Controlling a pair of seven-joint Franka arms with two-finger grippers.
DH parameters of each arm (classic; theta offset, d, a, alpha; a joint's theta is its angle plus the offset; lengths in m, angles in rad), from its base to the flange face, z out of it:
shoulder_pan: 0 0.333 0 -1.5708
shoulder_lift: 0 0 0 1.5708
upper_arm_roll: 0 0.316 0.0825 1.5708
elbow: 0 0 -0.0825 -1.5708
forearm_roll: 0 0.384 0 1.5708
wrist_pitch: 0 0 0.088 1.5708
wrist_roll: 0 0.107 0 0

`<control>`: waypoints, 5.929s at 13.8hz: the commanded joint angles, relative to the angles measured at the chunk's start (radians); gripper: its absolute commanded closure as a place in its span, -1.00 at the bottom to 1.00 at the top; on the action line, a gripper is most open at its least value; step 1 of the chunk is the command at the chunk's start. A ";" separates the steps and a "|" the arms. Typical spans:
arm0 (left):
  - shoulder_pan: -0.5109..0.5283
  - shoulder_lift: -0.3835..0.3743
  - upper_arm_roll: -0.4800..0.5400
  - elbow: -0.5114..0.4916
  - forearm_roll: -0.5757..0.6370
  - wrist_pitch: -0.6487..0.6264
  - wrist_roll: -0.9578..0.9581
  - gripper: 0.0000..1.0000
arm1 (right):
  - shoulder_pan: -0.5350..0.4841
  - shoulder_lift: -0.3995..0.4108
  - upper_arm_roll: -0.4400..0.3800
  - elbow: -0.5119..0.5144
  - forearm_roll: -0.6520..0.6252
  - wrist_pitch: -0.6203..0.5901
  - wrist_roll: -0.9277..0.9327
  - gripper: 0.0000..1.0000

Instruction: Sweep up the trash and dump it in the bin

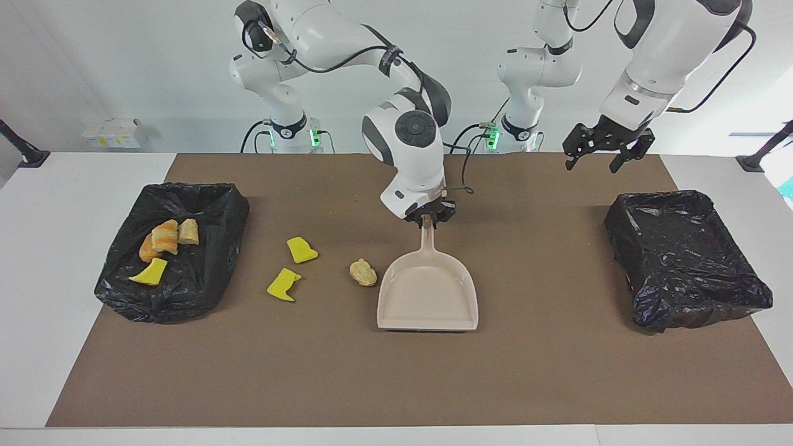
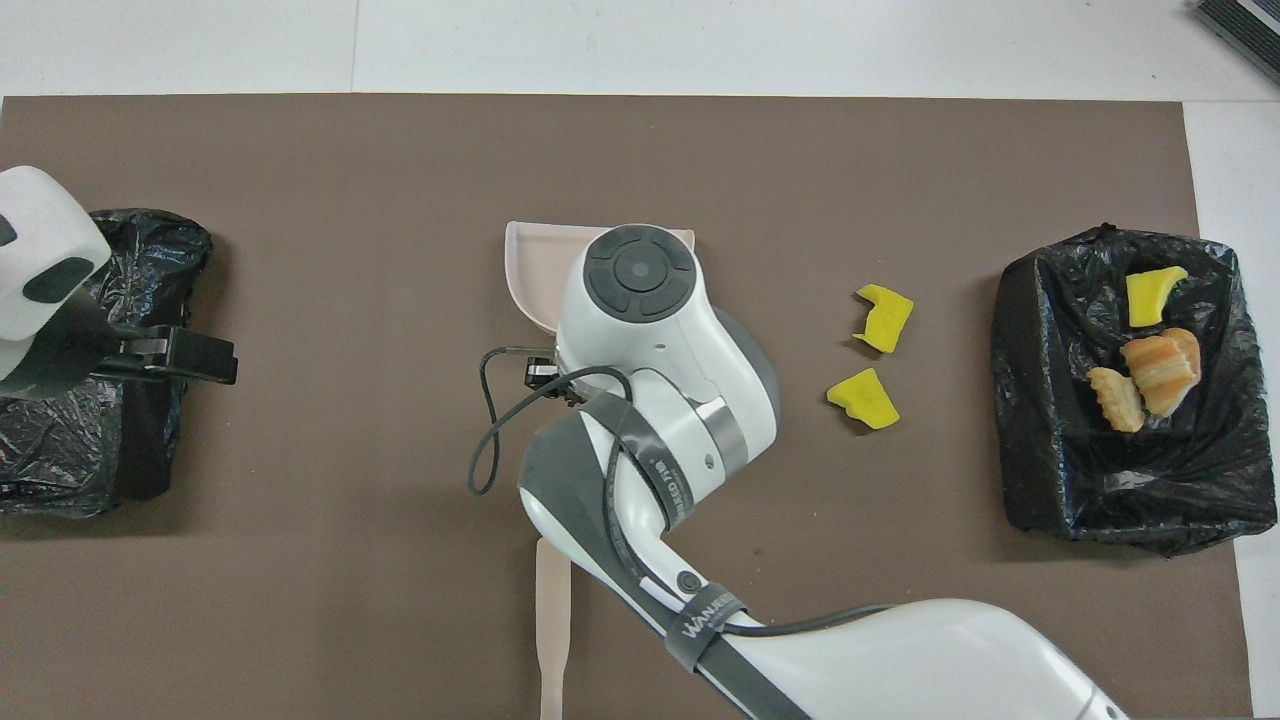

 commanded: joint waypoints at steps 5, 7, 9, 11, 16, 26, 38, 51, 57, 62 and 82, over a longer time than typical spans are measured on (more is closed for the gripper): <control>0.061 -0.005 -0.006 0.003 0.015 0.006 -0.011 -1.00 | 0.019 0.068 -0.003 0.063 -0.002 0.034 0.015 -1.00; 0.061 -0.005 -0.006 0.004 0.015 0.003 -0.011 -1.00 | 0.016 0.051 -0.003 0.055 -0.002 0.046 0.007 -1.00; 0.059 -0.002 -0.006 0.009 0.017 0.004 -0.011 -1.00 | 0.007 0.016 -0.003 0.034 0.001 0.034 0.007 -1.00; 0.061 -0.002 -0.006 0.012 0.026 0.014 -0.011 -1.00 | -0.003 -0.027 -0.003 0.015 0.001 0.005 -0.005 -1.00; 0.063 0.009 -0.009 0.061 0.029 -0.006 -0.023 -1.00 | 0.042 -0.173 -0.002 -0.160 0.024 -0.023 0.023 -1.00; 0.058 0.001 -0.009 0.065 0.059 0.000 -0.012 -1.00 | 0.230 -0.441 -0.002 -0.613 0.025 0.173 0.168 -1.00; -0.028 0.012 -0.032 0.023 0.070 0.064 -0.032 -1.00 | 0.419 -0.495 0.000 -0.836 0.163 0.321 0.273 -0.92; -0.327 0.254 -0.034 0.006 0.055 0.409 -0.286 -1.00 | 0.433 -0.515 0.000 -0.850 0.162 0.244 0.242 1.00; -0.350 0.389 -0.034 0.001 0.055 0.557 -0.313 -1.00 | 0.358 -0.503 -0.006 -0.798 0.146 0.230 0.267 1.00; -0.385 0.394 -0.036 -0.100 0.054 0.607 -0.389 -1.00 | 0.182 -0.614 -0.011 -0.797 0.143 0.058 0.216 1.00; -0.418 0.383 -0.043 -0.174 0.052 0.626 -0.385 0.61 | -0.521 -0.541 -0.009 -0.723 -0.349 -0.041 -0.552 1.00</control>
